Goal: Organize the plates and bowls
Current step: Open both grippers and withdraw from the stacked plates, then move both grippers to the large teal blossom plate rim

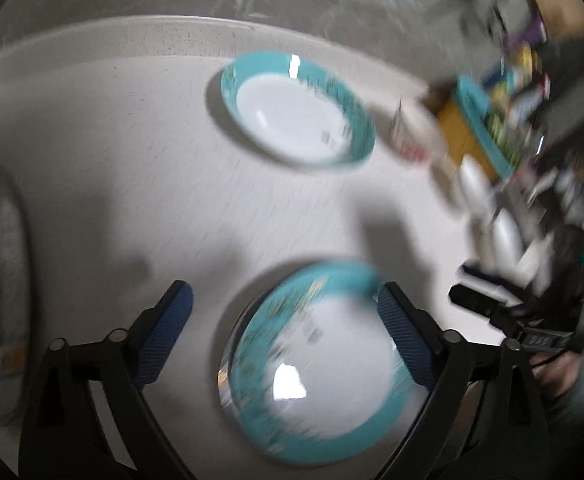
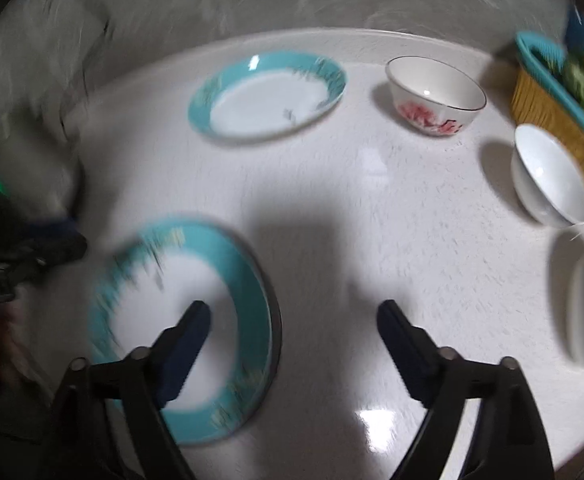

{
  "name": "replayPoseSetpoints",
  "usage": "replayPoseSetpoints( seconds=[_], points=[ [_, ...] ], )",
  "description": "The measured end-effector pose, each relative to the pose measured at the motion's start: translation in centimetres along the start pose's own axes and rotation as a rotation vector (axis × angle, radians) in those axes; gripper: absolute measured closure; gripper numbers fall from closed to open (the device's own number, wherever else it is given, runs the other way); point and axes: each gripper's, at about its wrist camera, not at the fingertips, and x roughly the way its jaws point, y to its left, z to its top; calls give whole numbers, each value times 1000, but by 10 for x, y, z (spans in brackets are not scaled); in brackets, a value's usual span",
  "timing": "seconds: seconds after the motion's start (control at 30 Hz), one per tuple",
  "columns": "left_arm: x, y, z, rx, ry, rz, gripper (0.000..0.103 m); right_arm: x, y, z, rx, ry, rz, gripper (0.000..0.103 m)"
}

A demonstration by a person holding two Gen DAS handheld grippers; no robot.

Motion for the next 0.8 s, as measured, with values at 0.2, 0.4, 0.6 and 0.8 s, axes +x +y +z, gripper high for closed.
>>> replayPoseSetpoints(
  seconds=[0.2, 0.4, 0.6, 0.8],
  points=[
    [13, 9, 81, -80, -30, -104, 4, -5, -47, 67, 180, -122, 209, 7],
    [44, 23, 158, -110, -17, -68, 4, 28, -67, 109, 285, -125, 235, 15],
    [87, 47, 212, -90, 57, 0, 4, 73, -68, 131, 317, -68, 232, 28],
    [130, 52, 225, -49, 142, 49, 5, 105, -68, 152, 335, -39, 203, 35]
  ],
)
